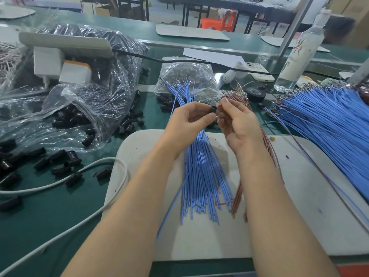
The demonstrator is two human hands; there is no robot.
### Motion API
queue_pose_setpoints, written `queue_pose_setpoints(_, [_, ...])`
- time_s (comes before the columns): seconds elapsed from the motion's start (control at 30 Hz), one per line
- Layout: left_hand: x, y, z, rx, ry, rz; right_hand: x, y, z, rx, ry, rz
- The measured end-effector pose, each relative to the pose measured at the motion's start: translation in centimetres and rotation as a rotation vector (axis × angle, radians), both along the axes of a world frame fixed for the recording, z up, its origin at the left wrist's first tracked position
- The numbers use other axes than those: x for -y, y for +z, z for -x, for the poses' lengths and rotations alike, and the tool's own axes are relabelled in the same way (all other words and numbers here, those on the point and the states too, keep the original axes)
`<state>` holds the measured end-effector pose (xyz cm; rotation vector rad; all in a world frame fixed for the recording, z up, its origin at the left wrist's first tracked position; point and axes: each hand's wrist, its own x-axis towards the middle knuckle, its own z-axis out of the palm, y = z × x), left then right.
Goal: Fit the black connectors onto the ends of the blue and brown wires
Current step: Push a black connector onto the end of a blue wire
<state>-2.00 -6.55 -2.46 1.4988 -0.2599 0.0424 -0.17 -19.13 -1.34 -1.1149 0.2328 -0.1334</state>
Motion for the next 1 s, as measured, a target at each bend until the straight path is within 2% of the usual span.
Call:
queue_pose_setpoints(0.1, [-0.1, 0.3, 0.1, -0.022, -0.028, 0.099, -0.1, 0.1, 0.0, -0.053, 0.080, -0.140])
queue_pose_setpoints(0.17, [-0.1, 0.4, 0.1, -0.025, -0.041, 0.121, -0.1, 0.1, 0.0, -0.067, 0.092, -0.132])
queue_pose_setpoints(0.23, [-0.1, 0.3, 0.1, -0.052, -0.046, 0.121, -0.2, 0.0, 0.0, -0.017, 0.003, -0.005])
queue_pose_setpoints(0.37, [-0.2, -0.2, -0.2, -0.109, 0.041, 0.030, -0.2, 0.1, 0.3, 0.183, -0.219, 0.416])
queue_pose_setpoints(0.6, [-0.1, -1.0, -0.8, 0.048, 0.193, -0.315, -0.4, -0.3, 0.3, 0.303, -0.264, 0.588])
queue_pose_setpoints(0.83, [0.0, -1.5, -0.9, 0.158, 0.246, -0.398, -0.5, -0.7, 0.3, 0.353, -0.263, 0.795])
queue_pose_setpoints(1.0, [0.1, -1.8, -1.1, 0.213, 0.268, -0.458, -0.4, -0.6, 0.5, 0.368, -0.302, 0.836])
